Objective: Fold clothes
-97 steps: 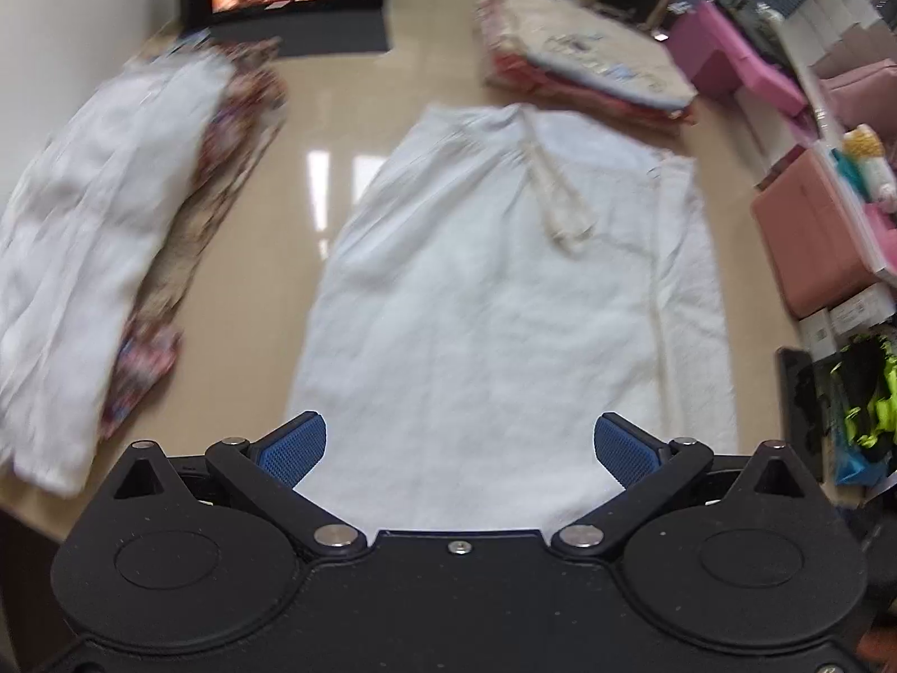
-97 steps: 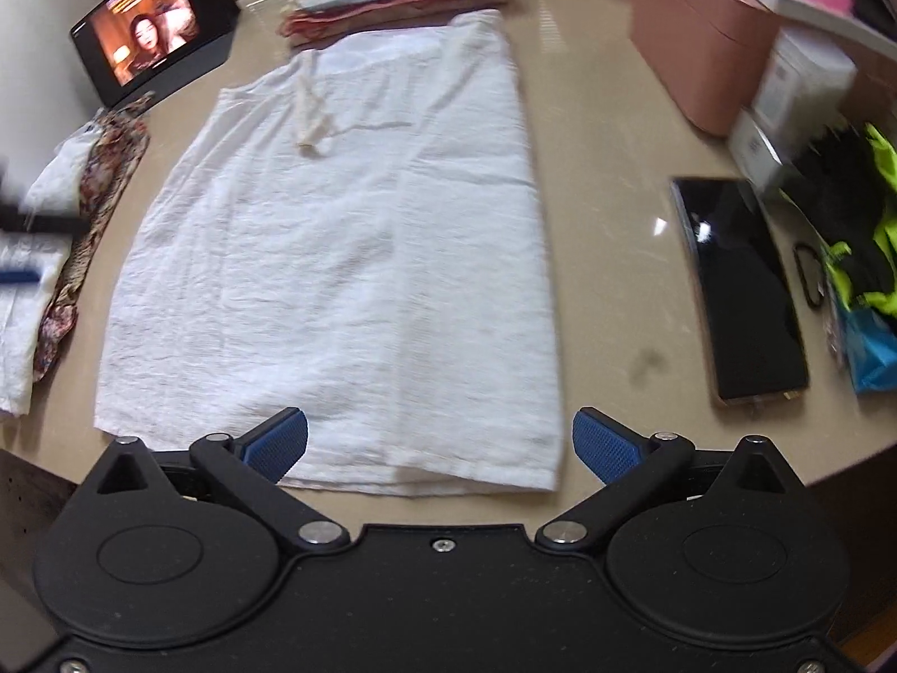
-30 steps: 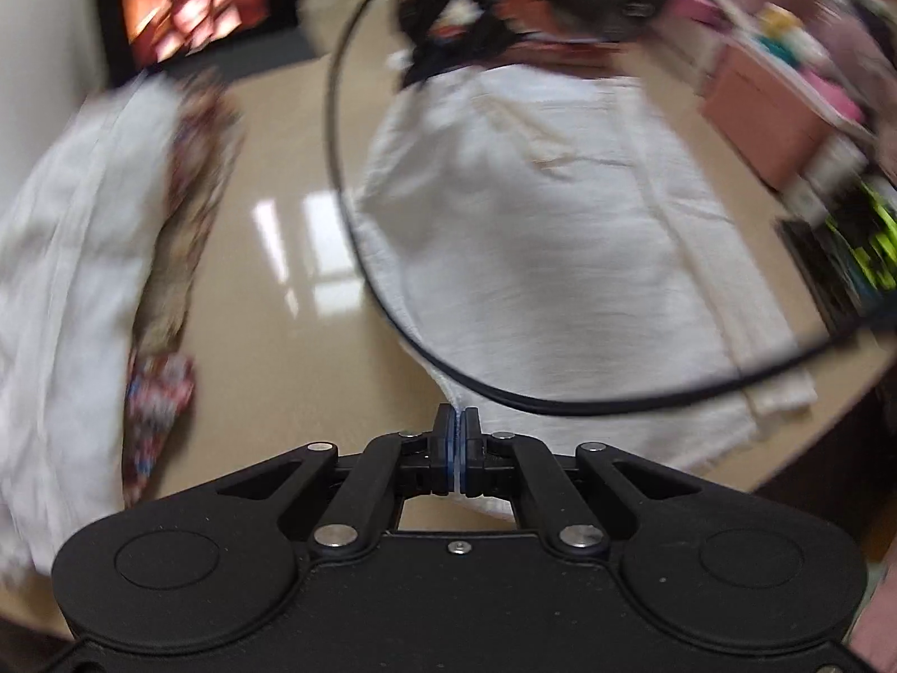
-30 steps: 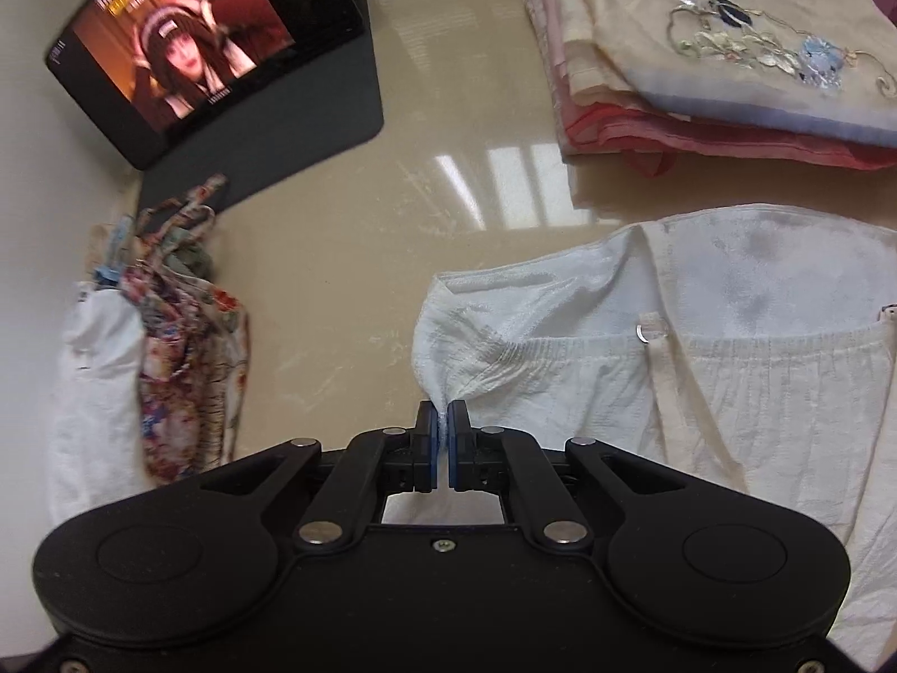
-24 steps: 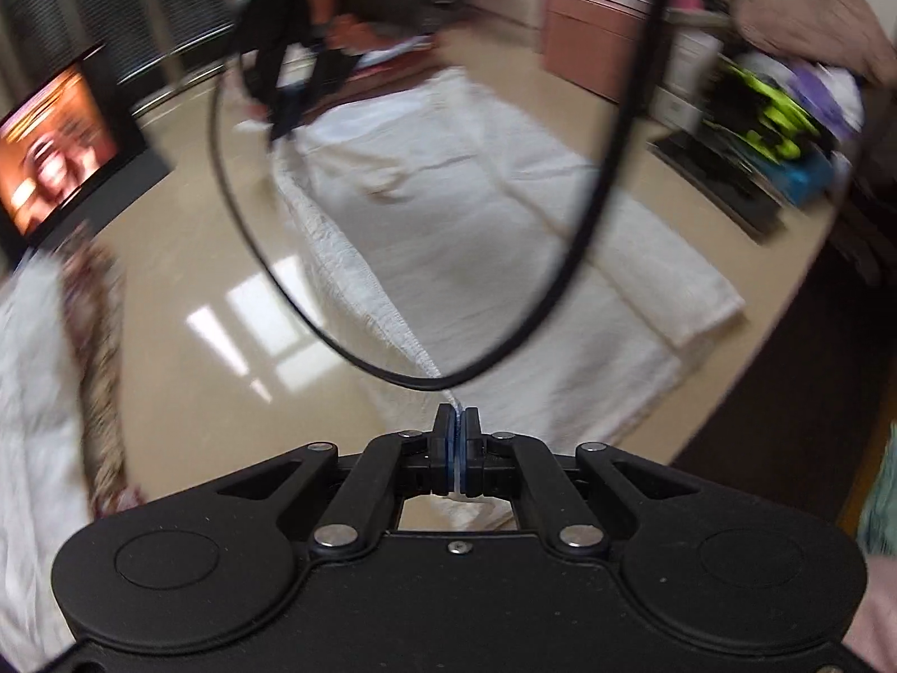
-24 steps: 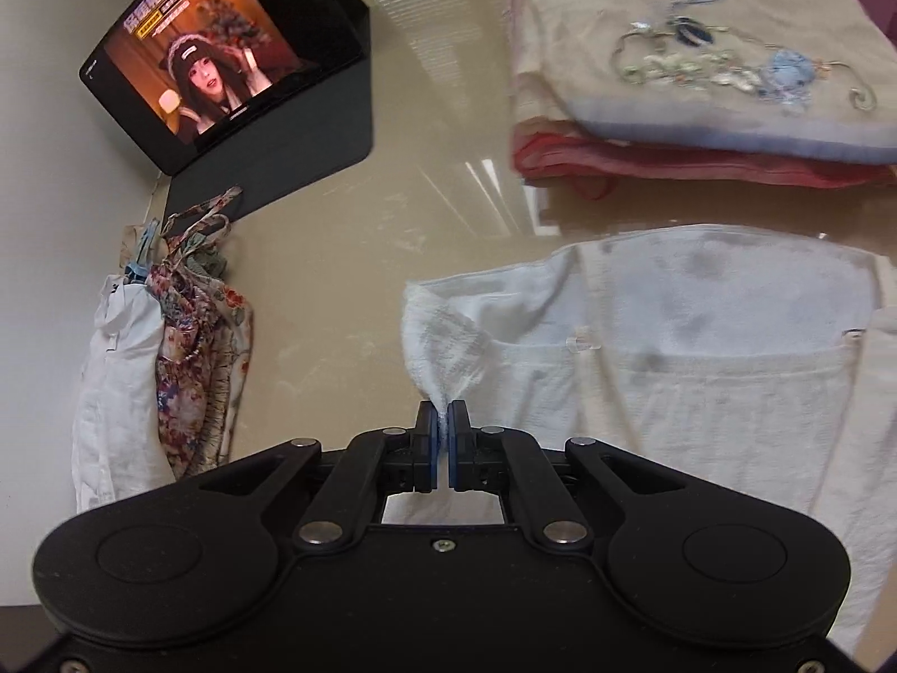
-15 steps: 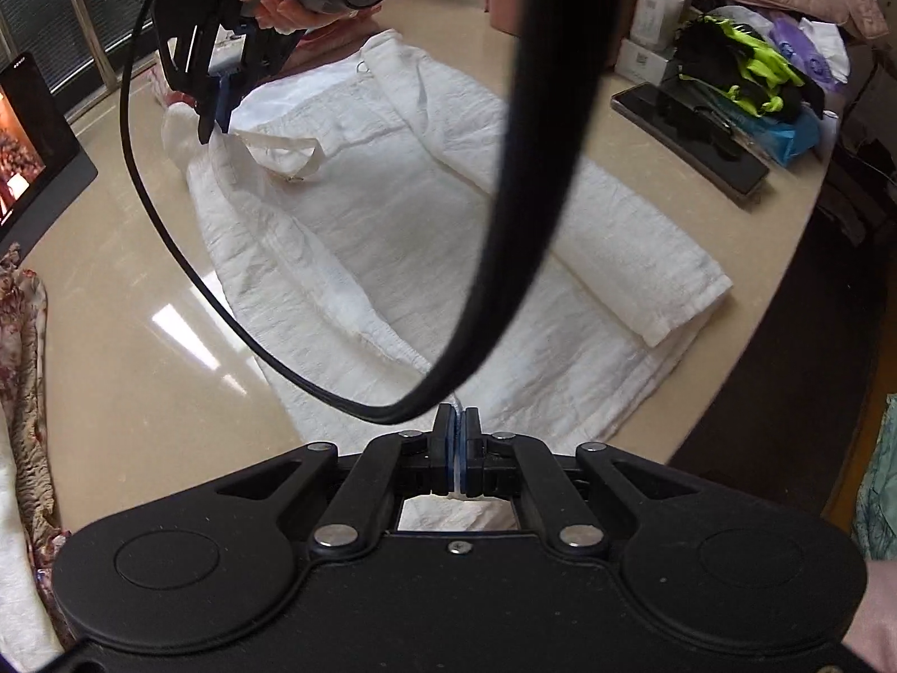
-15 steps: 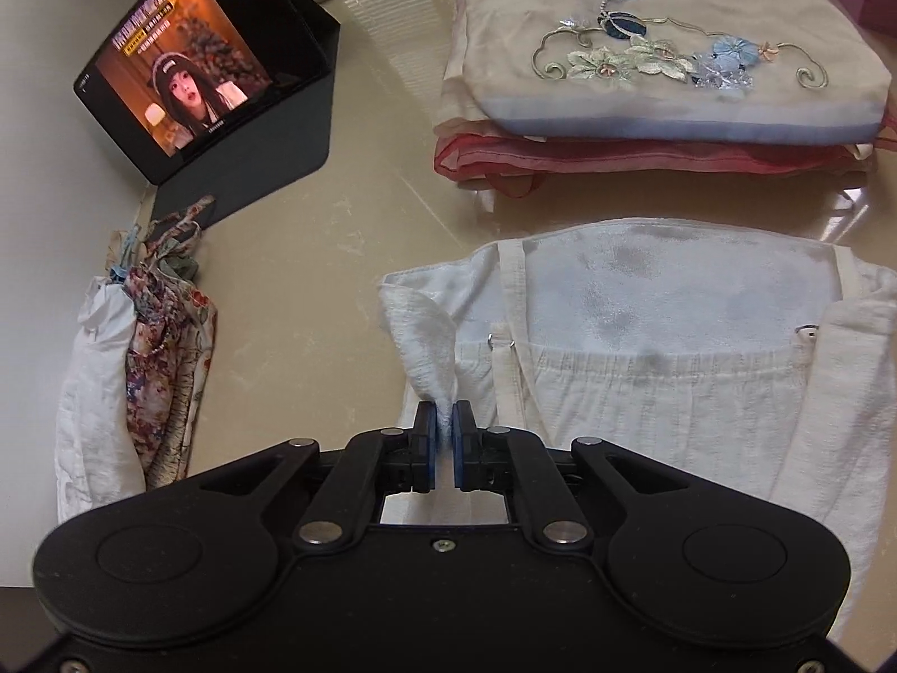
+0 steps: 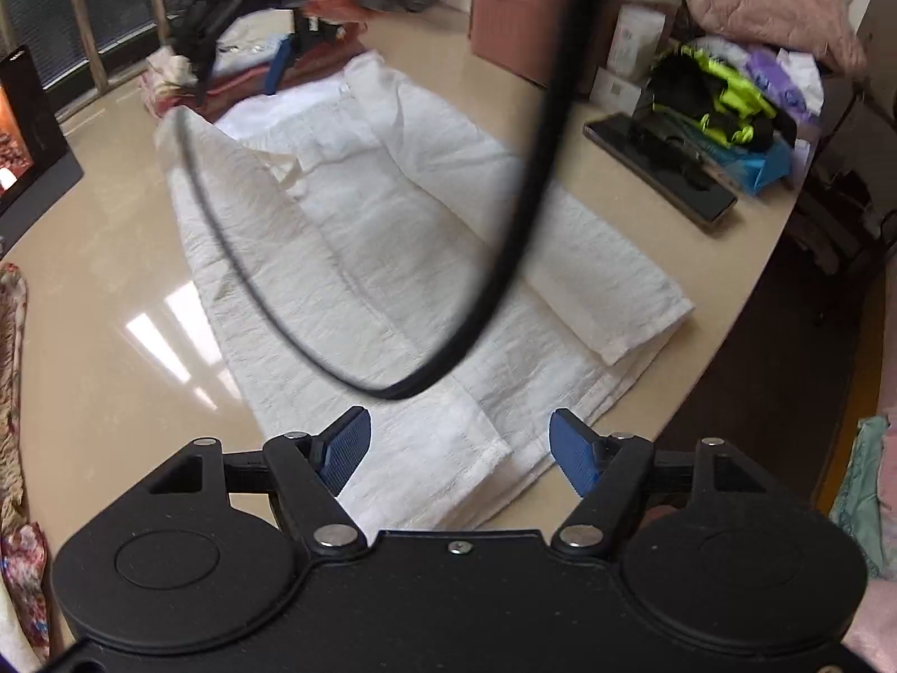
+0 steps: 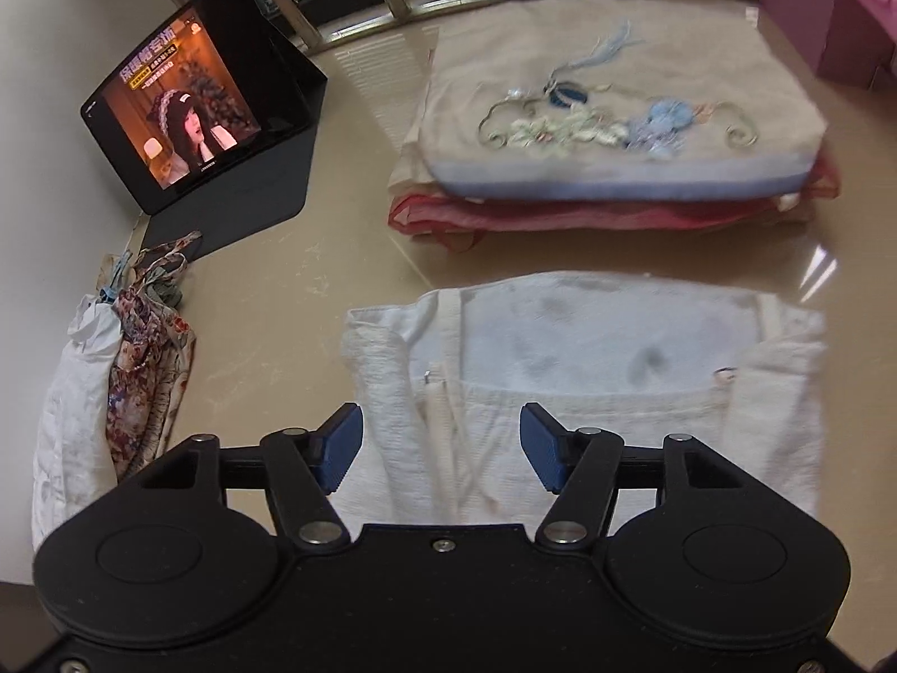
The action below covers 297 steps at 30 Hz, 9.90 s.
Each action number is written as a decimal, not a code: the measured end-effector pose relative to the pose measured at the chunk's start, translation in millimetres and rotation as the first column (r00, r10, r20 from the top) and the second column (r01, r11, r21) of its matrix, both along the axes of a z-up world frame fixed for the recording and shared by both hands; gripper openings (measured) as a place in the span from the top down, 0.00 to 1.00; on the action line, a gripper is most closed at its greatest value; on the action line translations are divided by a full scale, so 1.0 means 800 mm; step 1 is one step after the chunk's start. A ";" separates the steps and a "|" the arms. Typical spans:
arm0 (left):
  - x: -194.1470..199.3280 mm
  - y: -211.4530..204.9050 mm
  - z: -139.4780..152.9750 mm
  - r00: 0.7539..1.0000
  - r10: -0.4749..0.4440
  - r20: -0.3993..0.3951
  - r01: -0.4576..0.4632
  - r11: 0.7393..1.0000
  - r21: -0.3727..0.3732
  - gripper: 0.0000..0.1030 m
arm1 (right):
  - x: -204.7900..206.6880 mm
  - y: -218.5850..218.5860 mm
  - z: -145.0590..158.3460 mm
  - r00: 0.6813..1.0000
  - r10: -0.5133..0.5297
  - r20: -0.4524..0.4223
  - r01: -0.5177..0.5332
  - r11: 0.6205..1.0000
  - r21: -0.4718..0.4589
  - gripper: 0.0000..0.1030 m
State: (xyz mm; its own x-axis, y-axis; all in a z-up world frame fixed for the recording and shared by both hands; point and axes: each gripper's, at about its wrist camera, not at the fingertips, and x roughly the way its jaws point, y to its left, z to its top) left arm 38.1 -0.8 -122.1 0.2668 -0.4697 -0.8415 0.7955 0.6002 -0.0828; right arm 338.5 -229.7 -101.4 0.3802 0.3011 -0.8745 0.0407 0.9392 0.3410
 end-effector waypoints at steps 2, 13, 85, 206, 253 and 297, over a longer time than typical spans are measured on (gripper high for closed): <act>0.003 0.005 -0.005 1.000 0.009 -0.024 -0.009 1.000 0.002 0.37 | -0.008 0.003 0.009 0.998 0.049 0.037 -0.049 0.999 -0.017 0.51; 0.041 -0.011 -0.054 0.992 0.063 -0.113 -0.051 0.994 0.100 0.65 | -0.021 0.115 -0.023 0.913 0.402 0.073 -0.345 0.853 -0.391 0.81; 0.014 0.047 -0.022 0.965 0.244 -0.100 -0.234 0.967 0.099 0.36 | -0.190 -0.052 0.047 0.972 -0.096 0.216 0.131 0.980 -0.150 0.04; -0.142 -0.007 -0.077 0.650 -0.736 0.190 0.518 0.612 0.597 0.95 | -0.486 0.039 -0.056 0.426 0.864 -0.268 -0.764 0.186 -0.617 0.98; 0.160 -0.062 0.140 0.753 -0.652 -0.094 0.631 0.673 0.385 0.98 | -0.263 0.004 0.101 0.294 0.911 -0.290 -0.949 0.242 -0.201 0.99; 0.342 -0.135 0.044 0.938 -0.346 0.029 0.291 0.829 0.477 0.79 | -0.089 -0.031 0.028 0.520 0.779 -0.350 -0.815 0.331 -0.476 0.87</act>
